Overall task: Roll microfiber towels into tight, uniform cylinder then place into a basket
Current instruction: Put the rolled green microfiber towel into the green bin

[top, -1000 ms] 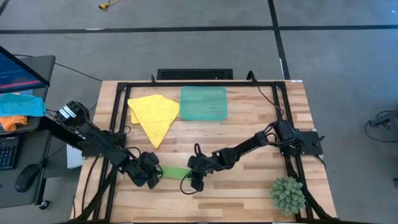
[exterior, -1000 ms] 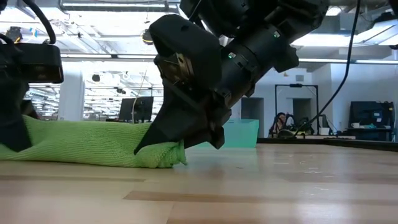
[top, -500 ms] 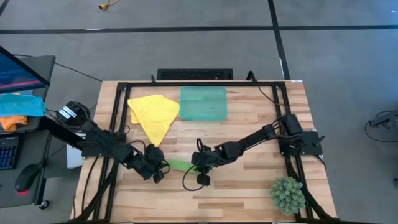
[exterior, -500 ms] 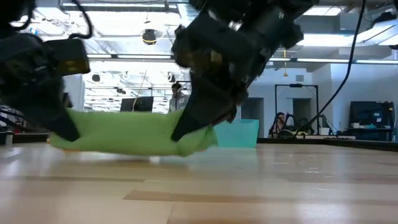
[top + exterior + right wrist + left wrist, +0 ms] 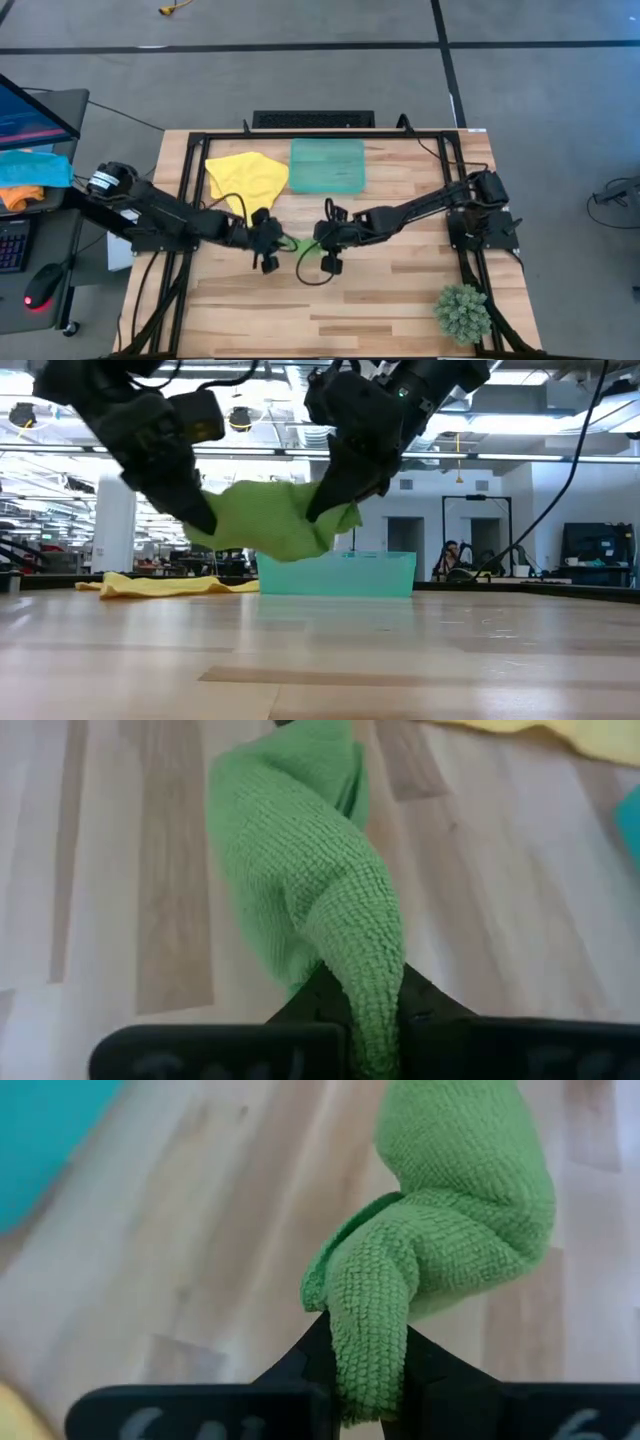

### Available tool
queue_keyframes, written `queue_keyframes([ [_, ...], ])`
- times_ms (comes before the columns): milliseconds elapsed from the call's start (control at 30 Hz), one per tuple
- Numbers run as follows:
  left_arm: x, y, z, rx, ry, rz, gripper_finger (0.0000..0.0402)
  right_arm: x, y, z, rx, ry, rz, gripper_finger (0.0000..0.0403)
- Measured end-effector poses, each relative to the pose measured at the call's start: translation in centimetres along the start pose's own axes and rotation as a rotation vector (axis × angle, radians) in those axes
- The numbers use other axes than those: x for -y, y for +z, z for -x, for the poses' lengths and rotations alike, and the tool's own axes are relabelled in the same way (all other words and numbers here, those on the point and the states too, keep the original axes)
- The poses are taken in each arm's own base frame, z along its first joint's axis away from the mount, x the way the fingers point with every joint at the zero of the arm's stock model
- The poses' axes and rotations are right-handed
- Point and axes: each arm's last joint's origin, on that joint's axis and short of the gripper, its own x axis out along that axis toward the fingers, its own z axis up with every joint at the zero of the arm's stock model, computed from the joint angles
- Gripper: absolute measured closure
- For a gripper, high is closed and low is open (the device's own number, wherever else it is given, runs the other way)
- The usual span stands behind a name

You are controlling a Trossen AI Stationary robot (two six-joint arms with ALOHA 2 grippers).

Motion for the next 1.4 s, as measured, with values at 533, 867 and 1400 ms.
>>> queue_keyframes([
  [533, -7.9, 3.5, -0.6, 0.021, 0.052, 0.059, 0.0377, 6.4, 0.4, 1.5, -0.088, -0.212, -0.037, 0.0371],
  [867, -11.7, 8.4, 1.0, 0.133, 0.162, 0.022, 0.0377, 11.9, 1.7, 4.3, -0.029, -0.330, -0.030, 0.0371],
  [1400, -21.1, 12.4, -4.5, 0.059, 0.224, 0.051, 0.0377, 21.0, 1.1, 5.2, -0.061, -0.464, 0.021, 0.0373],
])
